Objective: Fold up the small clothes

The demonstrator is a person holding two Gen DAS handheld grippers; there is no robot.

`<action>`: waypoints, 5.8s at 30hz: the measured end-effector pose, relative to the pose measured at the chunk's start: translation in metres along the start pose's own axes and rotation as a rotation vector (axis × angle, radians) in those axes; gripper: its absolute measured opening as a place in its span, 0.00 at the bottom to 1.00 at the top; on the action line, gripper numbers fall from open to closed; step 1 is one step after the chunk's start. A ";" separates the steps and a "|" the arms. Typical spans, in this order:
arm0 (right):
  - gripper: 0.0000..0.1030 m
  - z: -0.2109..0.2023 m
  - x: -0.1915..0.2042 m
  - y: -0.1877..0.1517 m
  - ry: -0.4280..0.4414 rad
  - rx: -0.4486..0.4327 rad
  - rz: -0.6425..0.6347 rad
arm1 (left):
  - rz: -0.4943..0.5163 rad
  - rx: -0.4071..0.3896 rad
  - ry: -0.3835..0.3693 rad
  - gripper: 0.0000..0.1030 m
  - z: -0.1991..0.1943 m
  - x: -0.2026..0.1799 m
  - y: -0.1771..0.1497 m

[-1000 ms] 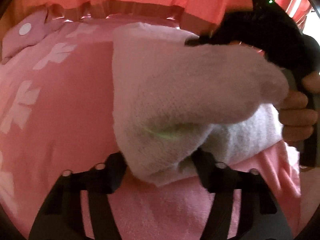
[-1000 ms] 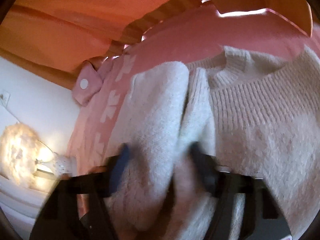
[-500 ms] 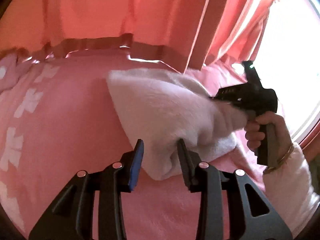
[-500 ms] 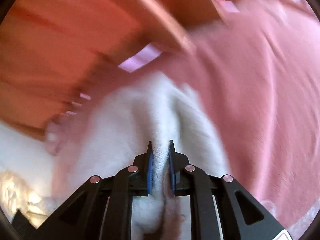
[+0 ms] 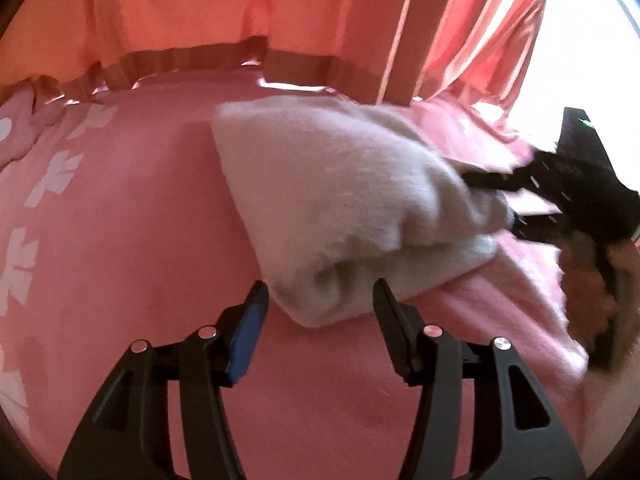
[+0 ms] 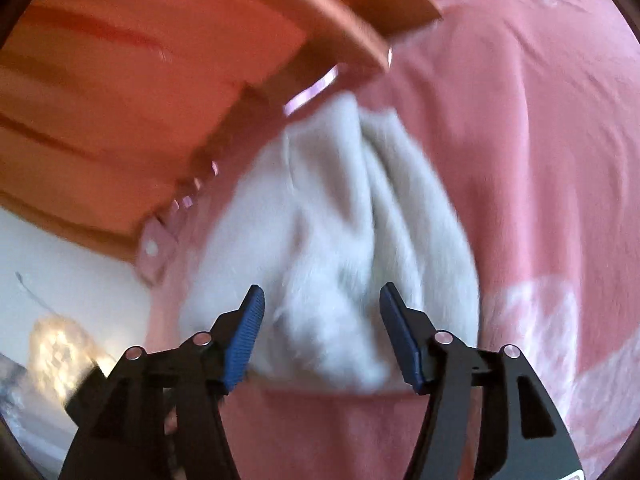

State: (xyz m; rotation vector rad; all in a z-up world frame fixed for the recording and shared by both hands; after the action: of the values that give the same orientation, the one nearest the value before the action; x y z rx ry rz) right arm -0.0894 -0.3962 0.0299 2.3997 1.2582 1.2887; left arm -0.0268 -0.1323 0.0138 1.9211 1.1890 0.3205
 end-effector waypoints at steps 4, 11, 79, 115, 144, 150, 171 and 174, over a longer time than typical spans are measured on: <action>0.11 -0.018 0.016 0.008 0.039 -0.069 -0.009 | -0.061 0.055 0.018 0.21 0.017 0.013 -0.002; 0.10 -0.025 -0.009 -0.008 -0.176 0.008 -0.156 | -0.114 0.106 -0.003 0.13 0.015 0.028 -0.013; 0.48 0.022 -0.005 0.069 -0.245 -0.159 -0.146 | -0.142 -0.049 -0.031 0.89 0.035 0.017 0.046; 0.20 -0.023 0.006 0.016 -0.348 -0.084 -0.157 | -0.295 -0.126 0.097 0.89 0.003 0.098 0.064; 0.18 0.016 0.003 0.071 -0.354 -0.213 -0.202 | -0.209 -0.050 -0.055 0.92 0.018 0.042 0.039; 0.70 -0.004 -0.006 0.050 -0.356 -0.204 -0.211 | -0.288 -0.013 -0.161 0.94 0.030 0.037 0.038; 0.27 0.013 0.053 0.057 -0.029 -0.210 -0.173 | -0.324 -0.058 -0.281 0.57 0.031 0.059 0.082; 0.27 0.017 0.096 0.059 0.078 -0.233 -0.233 | -0.350 -0.121 -0.270 0.58 -0.001 0.092 0.096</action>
State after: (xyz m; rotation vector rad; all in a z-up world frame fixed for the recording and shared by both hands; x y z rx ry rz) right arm -0.0135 -0.3601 0.1070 1.9982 1.2827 1.3832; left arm 0.0797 -0.0749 0.0688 1.5596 1.2625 -0.0529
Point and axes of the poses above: each gripper's, at about its wrist camera, not at the fingertips, and z roughly the way its jaws point, x to its left, y to its top, the point moved 4 cm from there along z, roughly the way its jaws point, and after that the axes turned 12 degrees about -x, right-handed, at the moved point
